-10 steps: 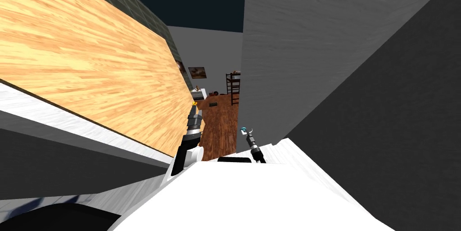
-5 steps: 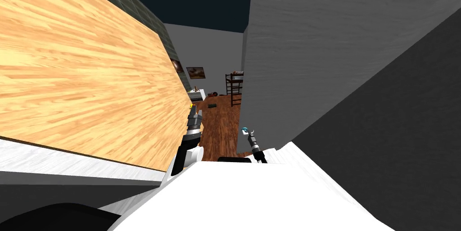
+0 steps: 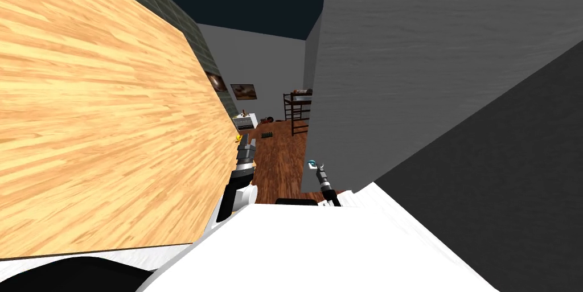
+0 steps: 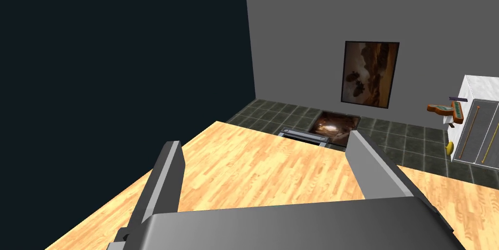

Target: Push the door open

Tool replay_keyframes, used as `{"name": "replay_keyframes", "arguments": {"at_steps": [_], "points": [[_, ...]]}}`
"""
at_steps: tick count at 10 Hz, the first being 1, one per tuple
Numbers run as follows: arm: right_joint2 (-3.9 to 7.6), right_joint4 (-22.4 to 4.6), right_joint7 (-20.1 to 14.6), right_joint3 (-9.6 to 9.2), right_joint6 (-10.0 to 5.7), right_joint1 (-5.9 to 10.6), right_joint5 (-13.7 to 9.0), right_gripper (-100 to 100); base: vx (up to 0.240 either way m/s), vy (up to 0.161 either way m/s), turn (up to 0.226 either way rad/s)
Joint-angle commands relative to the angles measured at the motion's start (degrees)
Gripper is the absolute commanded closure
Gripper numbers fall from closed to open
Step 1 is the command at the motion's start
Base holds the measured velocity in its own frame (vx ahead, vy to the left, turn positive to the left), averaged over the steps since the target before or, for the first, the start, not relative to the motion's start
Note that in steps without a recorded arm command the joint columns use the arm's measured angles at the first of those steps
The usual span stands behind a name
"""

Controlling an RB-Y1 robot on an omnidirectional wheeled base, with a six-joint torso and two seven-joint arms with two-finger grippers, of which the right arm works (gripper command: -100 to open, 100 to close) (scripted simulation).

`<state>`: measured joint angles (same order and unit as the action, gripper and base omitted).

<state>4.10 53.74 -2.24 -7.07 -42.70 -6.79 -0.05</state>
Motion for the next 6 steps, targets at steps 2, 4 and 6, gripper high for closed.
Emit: {"name": "replay_keyframes", "arguments": {"at_steps": [2, 4, 6], "points": [[0.29, 0.6, 0.9, 2.75, 0.38, 0.28, -1.0, 100, 0.157, 0.113, -0.082], [0.08, 0.3, 1.3, 4.14, 0.43, 0.61, -1.6, 100, 0.161, 0.108, -0.062], [-0.3, -0.2, 1.9, 5.92, 0.49, 1.04, -2.3, 100, 0.17, 0.128, -0.082]]}}
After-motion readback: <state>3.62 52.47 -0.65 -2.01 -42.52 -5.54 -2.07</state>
